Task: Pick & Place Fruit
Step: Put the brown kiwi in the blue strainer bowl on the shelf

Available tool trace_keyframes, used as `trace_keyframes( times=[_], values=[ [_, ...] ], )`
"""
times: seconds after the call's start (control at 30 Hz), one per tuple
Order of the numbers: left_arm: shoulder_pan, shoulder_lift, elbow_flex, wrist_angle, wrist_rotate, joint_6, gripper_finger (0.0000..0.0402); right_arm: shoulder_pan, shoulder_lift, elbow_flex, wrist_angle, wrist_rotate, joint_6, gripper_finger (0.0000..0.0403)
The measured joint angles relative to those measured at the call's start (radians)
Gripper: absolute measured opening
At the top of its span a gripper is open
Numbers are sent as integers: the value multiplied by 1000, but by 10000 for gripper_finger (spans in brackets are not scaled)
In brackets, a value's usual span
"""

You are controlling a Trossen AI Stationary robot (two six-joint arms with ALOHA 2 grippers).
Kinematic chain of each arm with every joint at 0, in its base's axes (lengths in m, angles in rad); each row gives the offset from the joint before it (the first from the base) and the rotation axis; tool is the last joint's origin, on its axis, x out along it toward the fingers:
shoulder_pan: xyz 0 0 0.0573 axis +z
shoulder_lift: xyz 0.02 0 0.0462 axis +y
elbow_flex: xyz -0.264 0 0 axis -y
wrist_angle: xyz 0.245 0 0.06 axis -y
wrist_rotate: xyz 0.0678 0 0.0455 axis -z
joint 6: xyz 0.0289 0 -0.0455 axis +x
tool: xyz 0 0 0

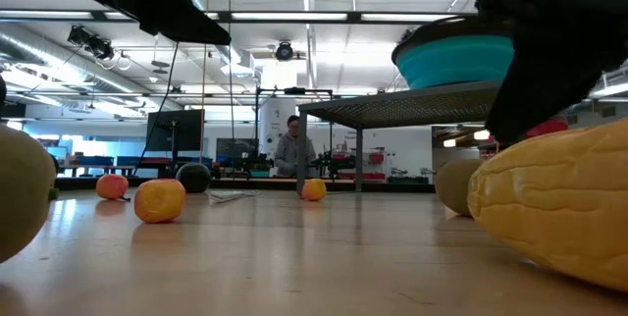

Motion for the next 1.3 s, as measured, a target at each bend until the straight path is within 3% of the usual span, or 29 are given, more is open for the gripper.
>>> trace_keyframes(
  times=[0.3,0.57,0.83,1.1,1.3],
  values=[
    [0,0,0,11,75,-8,169,-31,64,0,10,83,52,297],
    [0,0,0,12,100,-28,169,-70,66,-21,58,86,86,303],
    [0,0,0,-10,103,-47,169,-99,67,-118,171,13,156,332],
    [0,0,0,-11,101,-47,169,-105,67,-145,211,-15,129,334],
    [0,0,0,-12,101,-47,169,-110,67,-145,208,-102,127,293]
  ],
)
